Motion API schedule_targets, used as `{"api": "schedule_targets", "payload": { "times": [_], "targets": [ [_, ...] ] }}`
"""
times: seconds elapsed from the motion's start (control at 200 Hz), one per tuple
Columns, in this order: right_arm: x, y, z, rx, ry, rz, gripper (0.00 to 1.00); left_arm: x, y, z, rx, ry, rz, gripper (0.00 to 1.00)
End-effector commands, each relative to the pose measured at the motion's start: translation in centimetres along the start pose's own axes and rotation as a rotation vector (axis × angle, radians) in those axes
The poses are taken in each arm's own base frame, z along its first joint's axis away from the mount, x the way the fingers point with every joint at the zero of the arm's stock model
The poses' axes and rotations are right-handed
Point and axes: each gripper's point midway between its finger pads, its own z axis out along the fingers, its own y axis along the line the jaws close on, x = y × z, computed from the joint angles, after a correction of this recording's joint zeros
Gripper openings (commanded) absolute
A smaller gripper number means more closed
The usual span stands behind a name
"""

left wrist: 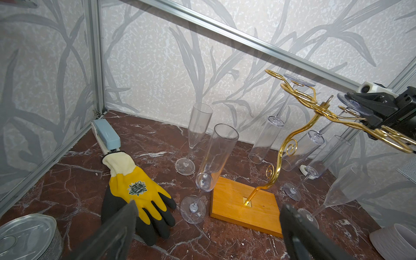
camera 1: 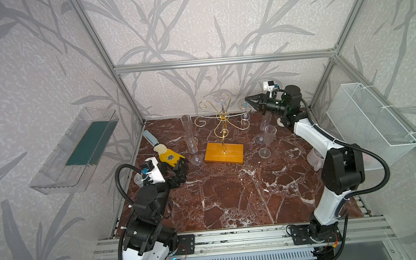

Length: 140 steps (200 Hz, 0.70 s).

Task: Take the wine glass off the wine glass rack
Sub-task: Pick up the wine glass from the wine glass rack.

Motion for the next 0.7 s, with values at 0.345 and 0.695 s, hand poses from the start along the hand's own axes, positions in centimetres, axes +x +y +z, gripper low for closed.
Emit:
{"api": "schedule_targets", "payload": {
  "times": [0.345,0.695],
  "targets": [
    [1.0,2.7,-1.8,-0.046,-0.025,-0.029,0.0,-0.6,0.3,-0.7,-0.013,-0.016,-0.02,0.99],
    [2.0,3.3,-2.5,-0.041,-0.03,-0.017,0.0,-0.4,0.3,-0.5,-0.01,-0.018,-0.027,0.99]
  ]
}}
